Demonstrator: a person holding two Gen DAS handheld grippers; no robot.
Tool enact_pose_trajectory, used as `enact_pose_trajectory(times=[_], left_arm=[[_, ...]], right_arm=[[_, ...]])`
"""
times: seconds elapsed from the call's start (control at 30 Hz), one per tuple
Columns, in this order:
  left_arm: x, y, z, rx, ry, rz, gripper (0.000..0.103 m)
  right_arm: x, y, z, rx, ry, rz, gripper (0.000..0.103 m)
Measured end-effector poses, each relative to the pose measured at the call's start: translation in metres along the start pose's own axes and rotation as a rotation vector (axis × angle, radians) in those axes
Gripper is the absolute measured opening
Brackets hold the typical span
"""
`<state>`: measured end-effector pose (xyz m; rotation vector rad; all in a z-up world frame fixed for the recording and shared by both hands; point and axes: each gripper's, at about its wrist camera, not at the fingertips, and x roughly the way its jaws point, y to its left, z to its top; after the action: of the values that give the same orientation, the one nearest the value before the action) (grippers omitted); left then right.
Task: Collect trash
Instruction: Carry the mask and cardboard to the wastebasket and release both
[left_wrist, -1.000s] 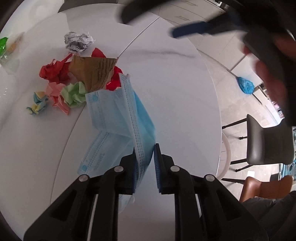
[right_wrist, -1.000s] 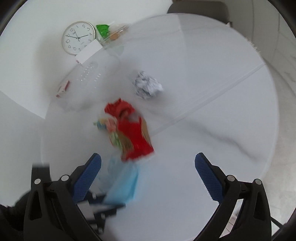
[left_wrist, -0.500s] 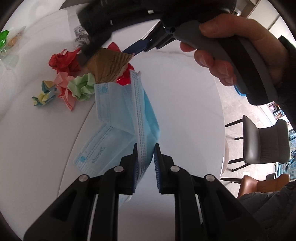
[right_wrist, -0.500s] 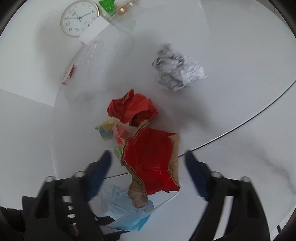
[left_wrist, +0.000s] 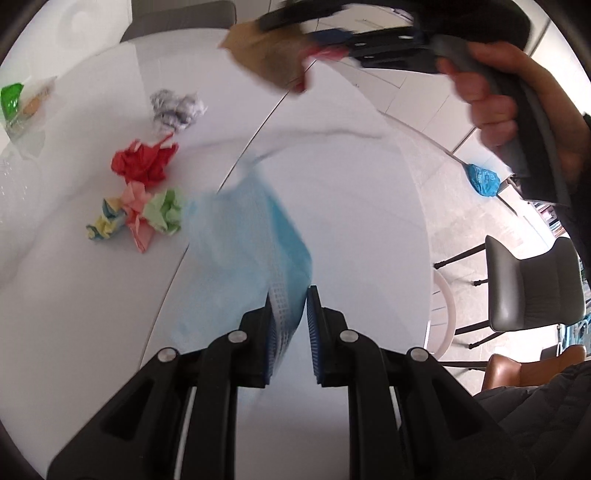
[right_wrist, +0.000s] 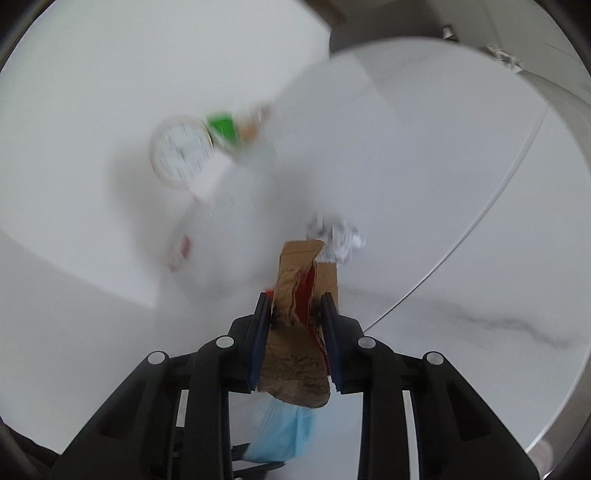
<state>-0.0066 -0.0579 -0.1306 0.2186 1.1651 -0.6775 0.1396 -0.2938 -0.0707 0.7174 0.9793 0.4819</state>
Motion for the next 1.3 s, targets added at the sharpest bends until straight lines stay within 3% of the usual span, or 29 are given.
enact_pose_trajectory(times=[0.1,0.17,0.3,0.4,0.6,0.67,0.7,0.73,0.8,0.93,1.13,1.3], left_arm=[[-0.007,-0.015,0.005,0.028,-0.019,0.005,0.016],[-0.010,-0.024,0.009,0.042,-0.025,0.001,0.016],[-0.015,-0.049,0.016,0.084,-0.045,-0.011,0.016],[-0.018,-0.070,0.024,0.111,-0.061,-0.041,0.016],[-0.019,-0.115,0.036,0.171,-0.059,-0.104,0.016],[-0.018,-0.134,0.037,0.212,-0.049,-0.116,0.016],[-0.017,-0.144,0.038,0.233,-0.042,-0.125,0.016],[-0.016,-0.152,0.038,0.251,-0.035,-0.135,0.016],[-0.014,-0.167,0.039,0.277,-0.021,-0.151,0.016],[-0.009,-0.203,0.041,0.342,0.004,-0.199,0.016],[0.008,-0.251,0.040,0.435,0.051,-0.263,0.016],[0.023,-0.283,0.035,0.484,0.115,-0.316,0.016]], right_arm=[[-0.054,-0.021,-0.009,0.121,-0.117,0.116,0.028],[-0.084,-0.029,-0.020,0.141,-0.164,0.106,0.028],[-0.151,-0.045,-0.066,0.132,-0.201,-0.014,0.028],[-0.184,-0.059,-0.117,0.133,-0.181,-0.168,0.028],[-0.190,-0.094,-0.213,0.181,-0.055,-0.472,0.028],[-0.180,-0.109,-0.235,0.203,-0.006,-0.561,0.033],[-0.173,-0.114,-0.240,0.214,0.009,-0.590,0.040],[-0.172,-0.120,-0.245,0.227,0.017,-0.611,0.059],[-0.170,-0.129,-0.256,0.265,0.003,-0.650,0.076],[-0.188,-0.136,-0.264,0.330,-0.044,-0.675,0.094],[-0.234,-0.138,-0.269,0.332,-0.105,-0.761,0.099],[-0.267,-0.131,-0.278,0.342,-0.152,-0.775,0.100]])
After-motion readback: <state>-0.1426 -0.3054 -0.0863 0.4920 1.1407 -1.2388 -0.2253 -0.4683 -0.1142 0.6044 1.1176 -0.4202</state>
